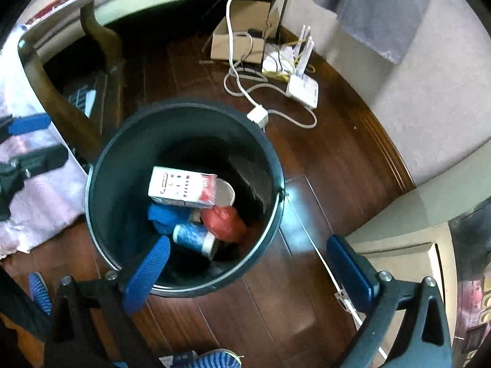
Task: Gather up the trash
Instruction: 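Carry the cloth and carton over the black bucket and open both tools to drop them, then move both tools back toward the table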
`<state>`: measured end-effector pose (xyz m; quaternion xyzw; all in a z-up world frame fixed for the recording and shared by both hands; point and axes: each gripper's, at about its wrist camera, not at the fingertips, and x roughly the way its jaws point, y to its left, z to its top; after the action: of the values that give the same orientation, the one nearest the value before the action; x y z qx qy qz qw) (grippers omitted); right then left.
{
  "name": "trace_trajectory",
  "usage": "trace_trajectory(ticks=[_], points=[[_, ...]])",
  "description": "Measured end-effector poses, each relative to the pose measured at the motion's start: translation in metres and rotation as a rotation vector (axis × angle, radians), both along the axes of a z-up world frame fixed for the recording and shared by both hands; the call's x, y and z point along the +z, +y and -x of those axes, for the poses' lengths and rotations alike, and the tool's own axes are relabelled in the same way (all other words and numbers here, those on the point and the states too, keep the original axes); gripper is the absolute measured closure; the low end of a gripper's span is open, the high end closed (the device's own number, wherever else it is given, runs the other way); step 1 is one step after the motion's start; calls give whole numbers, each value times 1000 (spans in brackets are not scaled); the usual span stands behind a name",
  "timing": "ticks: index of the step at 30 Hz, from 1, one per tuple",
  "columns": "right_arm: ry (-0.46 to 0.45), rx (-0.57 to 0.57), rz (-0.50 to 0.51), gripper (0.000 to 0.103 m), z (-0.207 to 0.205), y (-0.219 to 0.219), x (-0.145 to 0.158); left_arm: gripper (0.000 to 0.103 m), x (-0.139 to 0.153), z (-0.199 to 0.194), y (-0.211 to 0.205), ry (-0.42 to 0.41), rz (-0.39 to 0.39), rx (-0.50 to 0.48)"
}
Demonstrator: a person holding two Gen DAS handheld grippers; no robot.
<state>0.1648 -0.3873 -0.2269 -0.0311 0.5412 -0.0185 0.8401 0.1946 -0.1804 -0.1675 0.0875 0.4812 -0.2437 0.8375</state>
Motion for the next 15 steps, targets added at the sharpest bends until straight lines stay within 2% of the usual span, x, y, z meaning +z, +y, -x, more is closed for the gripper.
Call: trace_trajectory(ticks=[15], points=[[-144,-47,-62,0,24,16,79,8,50,34,39,-91,27,83]])
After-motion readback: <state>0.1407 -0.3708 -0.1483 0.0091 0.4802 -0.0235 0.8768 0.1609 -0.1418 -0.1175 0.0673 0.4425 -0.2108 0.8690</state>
